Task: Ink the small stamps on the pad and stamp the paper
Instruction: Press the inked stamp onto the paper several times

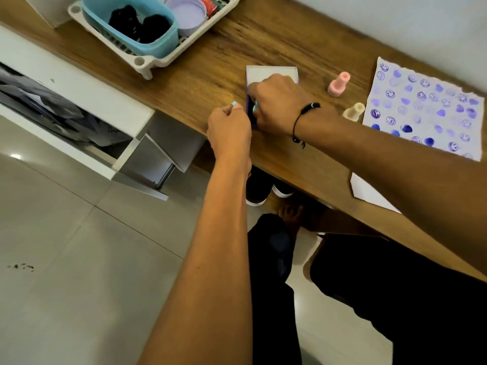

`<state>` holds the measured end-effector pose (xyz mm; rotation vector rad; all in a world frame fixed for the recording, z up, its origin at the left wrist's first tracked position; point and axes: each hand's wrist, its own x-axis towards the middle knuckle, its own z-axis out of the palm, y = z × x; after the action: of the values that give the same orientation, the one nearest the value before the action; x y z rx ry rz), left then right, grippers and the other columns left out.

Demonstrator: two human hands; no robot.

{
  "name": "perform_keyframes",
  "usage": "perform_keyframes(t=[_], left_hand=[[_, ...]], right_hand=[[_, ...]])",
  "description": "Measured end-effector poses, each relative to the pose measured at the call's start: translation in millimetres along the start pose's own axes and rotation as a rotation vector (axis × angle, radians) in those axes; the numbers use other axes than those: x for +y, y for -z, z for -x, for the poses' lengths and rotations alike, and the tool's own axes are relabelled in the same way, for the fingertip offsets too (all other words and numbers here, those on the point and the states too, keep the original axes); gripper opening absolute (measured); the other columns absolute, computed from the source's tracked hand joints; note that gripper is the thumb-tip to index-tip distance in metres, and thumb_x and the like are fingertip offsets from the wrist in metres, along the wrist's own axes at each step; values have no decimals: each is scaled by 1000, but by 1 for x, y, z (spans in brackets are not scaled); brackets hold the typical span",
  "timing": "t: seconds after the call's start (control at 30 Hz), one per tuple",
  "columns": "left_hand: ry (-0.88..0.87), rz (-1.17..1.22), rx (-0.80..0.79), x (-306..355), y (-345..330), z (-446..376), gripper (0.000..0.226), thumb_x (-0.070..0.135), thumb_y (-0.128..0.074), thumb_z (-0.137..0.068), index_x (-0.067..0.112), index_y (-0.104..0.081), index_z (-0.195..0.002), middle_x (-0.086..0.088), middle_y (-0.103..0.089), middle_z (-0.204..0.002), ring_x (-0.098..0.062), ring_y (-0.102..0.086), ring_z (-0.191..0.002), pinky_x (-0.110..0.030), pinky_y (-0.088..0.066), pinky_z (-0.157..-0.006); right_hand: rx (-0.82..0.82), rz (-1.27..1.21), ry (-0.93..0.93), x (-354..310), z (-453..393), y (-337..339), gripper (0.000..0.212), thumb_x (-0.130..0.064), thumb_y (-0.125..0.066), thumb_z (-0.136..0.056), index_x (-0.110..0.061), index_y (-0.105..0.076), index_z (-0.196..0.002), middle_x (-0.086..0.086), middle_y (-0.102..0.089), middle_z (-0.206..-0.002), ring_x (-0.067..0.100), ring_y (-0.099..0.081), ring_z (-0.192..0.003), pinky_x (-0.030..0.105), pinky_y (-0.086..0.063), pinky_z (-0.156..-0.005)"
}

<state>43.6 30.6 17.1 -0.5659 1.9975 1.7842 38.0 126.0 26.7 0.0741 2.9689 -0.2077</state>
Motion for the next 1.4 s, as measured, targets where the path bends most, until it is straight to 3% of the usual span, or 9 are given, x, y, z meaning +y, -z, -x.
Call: perform_keyframes(t=[0.3,0.43,0.53,0.73,0.93,1.03,1.2,1.3,1.4], left_hand=[[5,15,27,0,0,-2,16,16,-46,-89,12,-59,-80,-9,-65,-94,-16,-56,-79,-28,-49,-79],[-30,41,33,0,0,-4,21,16,-45,-92,16,-54,-74,-1,-61,-75,-8,-53,-63,-19,-45,-60],[-50,-5,35,0,-2,-3,29,17,-44,-93,18,-49,-64,1,-58,-69,-7,-50,-59,-20,-44,-60],[-81,-123,53,0,-4,-3,23,22,-43,-91,19,-53,-70,-11,-69,-101,-22,-62,-94,-37,-50,-85],[-105,-167,27,1,-8,-1,29,23,-43,-91,6,-61,-106,-11,-64,-108,-20,-57,-96,-23,-40,-60],[-109,-170,45,0,-7,2,26,20,-44,-89,5,-61,-103,-13,-64,-109,-26,-56,-107,-28,-44,-71],[-107,-150,25,3,-5,4,23,19,-44,-89,7,-60,-100,-14,-65,-110,-17,-54,-87,-24,-40,-64],[-120,-133,44,4,-6,7,26,22,-41,-93,7,-59,-105,-14,-65,-113,-22,-60,-98,-31,-47,-79],[-256,-123,85,9,-15,19,28,22,-41,-94,9,-54,-115,-7,-61,-114,-18,-59,-103,-26,-51,-82]], right_hand=[[45,-308,-83,24,0,7,23,-18,-61,-82,-5,-66,-100,16,-66,-107,29,-58,-98,28,-38,-69],[177,-489,-203,47,7,15,23,-18,-65,-79,-11,-69,-100,10,-68,-106,13,-52,-85,19,-36,-64],[130,-333,-136,44,12,12,23,-19,-63,-81,-6,-67,-100,13,-67,-104,20,-53,-86,26,-37,-68],[71,-45,-50,24,13,-5,22,-14,-53,-86,-2,-58,-104,24,-62,-107,38,-57,-96,34,-39,-65],[-20,92,69,24,8,3,26,-15,-53,-86,0,-55,-107,28,-59,-108,41,-56,-97,35,-37,-64],[-24,123,73,24,8,4,26,-16,-53,-85,0,-54,-105,27,-59,-107,40,-56,-95,33,-35,-62],[-18,56,40,24,7,4,23,-15,-53,-84,0,-56,-100,27,-60,-103,40,-57,-93,33,-36,-62],[11,-143,-17,33,7,8,20,-14,-54,-84,-2,-62,-98,20,-65,-104,34,-57,-96,32,-37,-66],[203,-447,-174,47,29,11,21,-17,-60,-83,-9,-66,-101,10,-67,-106,22,-57,-94,25,-39,-73]])
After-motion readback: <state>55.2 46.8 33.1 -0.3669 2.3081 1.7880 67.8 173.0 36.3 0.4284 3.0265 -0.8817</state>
